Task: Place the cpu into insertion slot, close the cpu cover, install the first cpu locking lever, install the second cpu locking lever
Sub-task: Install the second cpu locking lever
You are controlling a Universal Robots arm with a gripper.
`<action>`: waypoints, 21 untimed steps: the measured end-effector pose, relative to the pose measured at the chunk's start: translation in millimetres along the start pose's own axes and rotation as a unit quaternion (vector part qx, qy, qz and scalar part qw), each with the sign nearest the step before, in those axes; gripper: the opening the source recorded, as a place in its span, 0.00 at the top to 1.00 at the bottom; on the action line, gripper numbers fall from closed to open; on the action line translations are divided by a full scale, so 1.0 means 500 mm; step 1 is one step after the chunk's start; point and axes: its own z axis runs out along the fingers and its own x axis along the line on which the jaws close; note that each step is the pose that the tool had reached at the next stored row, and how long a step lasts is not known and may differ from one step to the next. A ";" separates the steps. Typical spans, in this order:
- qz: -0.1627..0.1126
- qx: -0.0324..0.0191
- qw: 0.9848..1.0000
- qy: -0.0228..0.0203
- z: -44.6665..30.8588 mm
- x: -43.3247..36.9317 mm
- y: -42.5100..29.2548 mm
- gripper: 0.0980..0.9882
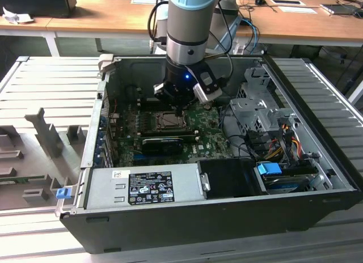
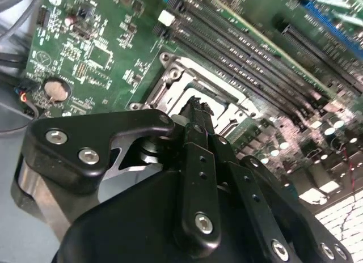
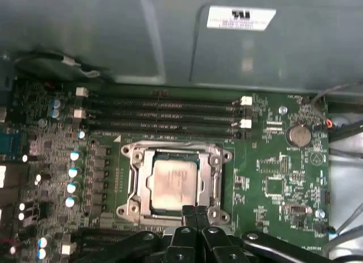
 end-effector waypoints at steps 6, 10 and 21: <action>-0.002 -0.002 1.000 0.001 0.005 0.006 -0.025 0.99; -0.002 -0.002 1.000 0.001 0.002 0.028 -0.044 0.99; -0.020 -0.007 1.000 0.003 0.032 0.081 -0.049 0.99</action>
